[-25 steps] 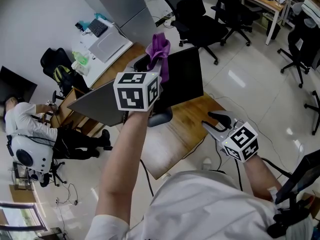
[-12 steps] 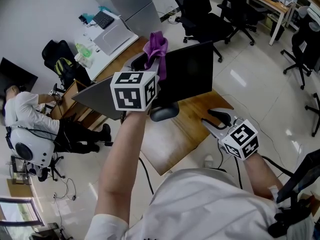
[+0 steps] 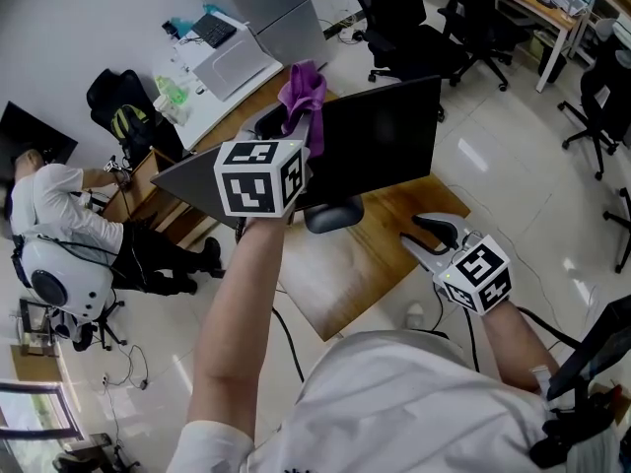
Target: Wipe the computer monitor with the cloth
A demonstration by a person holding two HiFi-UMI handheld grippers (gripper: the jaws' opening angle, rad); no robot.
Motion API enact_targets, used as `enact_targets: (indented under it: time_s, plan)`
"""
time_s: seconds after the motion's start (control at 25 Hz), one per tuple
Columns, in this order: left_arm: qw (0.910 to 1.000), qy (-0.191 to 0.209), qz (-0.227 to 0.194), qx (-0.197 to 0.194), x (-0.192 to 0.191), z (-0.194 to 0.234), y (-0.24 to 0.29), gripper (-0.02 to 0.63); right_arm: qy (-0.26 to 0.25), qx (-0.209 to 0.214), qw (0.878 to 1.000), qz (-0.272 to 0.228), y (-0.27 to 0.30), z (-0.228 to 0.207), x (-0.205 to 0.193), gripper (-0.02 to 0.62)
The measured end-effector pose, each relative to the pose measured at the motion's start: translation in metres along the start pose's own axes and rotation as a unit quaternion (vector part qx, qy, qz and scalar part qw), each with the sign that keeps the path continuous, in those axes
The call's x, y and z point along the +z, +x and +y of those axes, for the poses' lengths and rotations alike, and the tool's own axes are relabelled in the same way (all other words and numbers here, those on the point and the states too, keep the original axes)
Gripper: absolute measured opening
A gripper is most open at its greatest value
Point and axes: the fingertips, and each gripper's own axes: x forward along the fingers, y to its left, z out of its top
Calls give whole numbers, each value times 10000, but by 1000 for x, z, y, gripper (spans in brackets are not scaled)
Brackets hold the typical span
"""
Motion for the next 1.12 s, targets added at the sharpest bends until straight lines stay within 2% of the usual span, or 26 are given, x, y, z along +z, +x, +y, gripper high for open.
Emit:
enact_targets:
  time_s: [1.12]
  plan:
    - [9992, -75, 12, 403, -31, 71, -56, 129, -171, 236, 9995, 140, 34, 45, 5, 140]
